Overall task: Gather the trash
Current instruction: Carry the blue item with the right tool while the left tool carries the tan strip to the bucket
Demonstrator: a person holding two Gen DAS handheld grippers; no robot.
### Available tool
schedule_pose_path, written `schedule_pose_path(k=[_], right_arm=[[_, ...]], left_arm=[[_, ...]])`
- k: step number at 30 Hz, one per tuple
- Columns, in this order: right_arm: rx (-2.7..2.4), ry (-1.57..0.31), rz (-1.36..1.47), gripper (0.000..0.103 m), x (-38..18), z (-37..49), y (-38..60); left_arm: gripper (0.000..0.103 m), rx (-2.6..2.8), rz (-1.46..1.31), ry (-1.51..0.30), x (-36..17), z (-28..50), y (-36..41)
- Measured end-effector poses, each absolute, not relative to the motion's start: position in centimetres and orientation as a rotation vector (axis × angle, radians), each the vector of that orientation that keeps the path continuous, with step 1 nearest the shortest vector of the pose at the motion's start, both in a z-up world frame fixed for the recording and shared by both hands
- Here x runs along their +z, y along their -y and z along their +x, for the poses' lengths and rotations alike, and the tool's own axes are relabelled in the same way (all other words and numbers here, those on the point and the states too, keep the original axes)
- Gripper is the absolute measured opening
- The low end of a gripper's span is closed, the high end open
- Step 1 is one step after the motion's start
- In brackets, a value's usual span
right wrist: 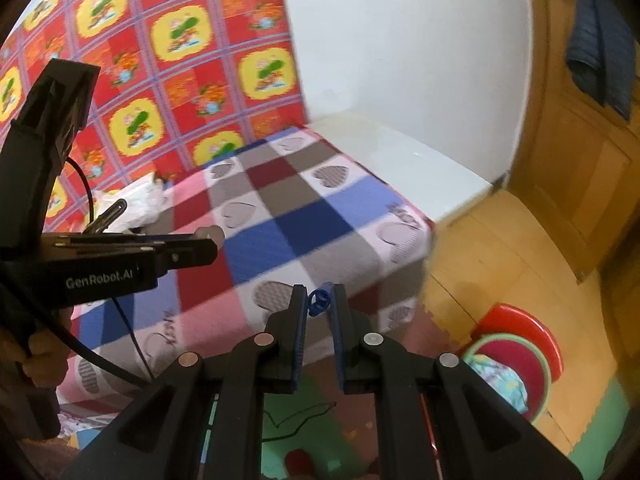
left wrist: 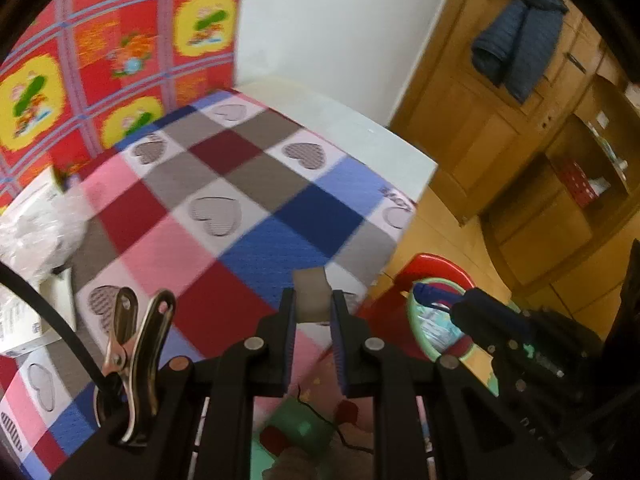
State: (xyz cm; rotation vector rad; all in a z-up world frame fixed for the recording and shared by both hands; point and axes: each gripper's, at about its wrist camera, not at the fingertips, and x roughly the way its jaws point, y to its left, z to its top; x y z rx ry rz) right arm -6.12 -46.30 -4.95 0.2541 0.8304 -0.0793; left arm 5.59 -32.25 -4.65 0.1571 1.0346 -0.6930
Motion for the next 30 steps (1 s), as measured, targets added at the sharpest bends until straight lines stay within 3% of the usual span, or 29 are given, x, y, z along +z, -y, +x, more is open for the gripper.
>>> schedule_pose_path(k=[30], right_arm=[[-0.399, -0.915, 0.450, 0.013, -10.8, -17.6, 64.0]], left_arm=[[0.017, -0.959, 0.344, -1.160, -10.2, -2.4, 51.9]])
